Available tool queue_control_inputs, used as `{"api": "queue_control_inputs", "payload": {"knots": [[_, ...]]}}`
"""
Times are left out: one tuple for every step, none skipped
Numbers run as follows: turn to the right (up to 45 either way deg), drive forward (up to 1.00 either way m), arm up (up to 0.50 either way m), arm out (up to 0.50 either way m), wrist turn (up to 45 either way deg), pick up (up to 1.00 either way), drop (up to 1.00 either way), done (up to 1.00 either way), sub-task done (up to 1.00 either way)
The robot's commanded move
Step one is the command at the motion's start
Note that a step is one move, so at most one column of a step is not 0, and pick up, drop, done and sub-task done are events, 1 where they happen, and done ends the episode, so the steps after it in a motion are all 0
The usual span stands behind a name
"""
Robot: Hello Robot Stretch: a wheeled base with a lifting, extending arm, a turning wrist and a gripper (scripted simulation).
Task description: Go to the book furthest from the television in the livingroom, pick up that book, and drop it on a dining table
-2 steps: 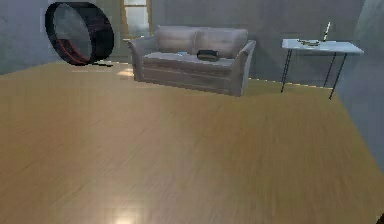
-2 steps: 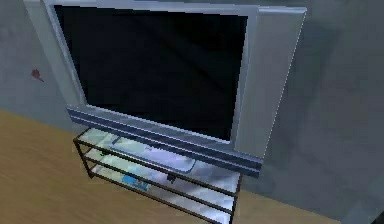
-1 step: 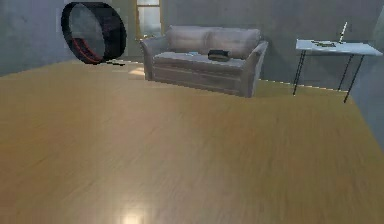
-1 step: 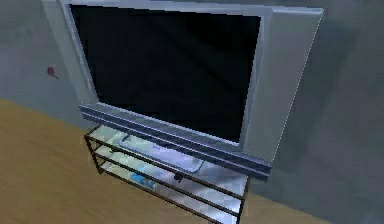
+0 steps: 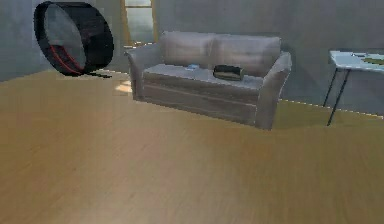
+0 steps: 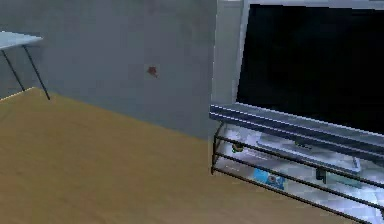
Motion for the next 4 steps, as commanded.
{"api": "queue_control_inputs", "payload": {"knots": [[0.0,1.0,0.0,0.0,0.0,0.0,0.0,0.0,0.0],[0.0,1.0,0.0,0.0,0.0,0.0,0.0,0.0,0.0],[0.0,0.1,0.0,0.0,0.0,0.0,0.0,0.0,0.0],[-45.0,0.0,0.0,0.0,0.0,0.0,0.0,0.0,0.0]]}}
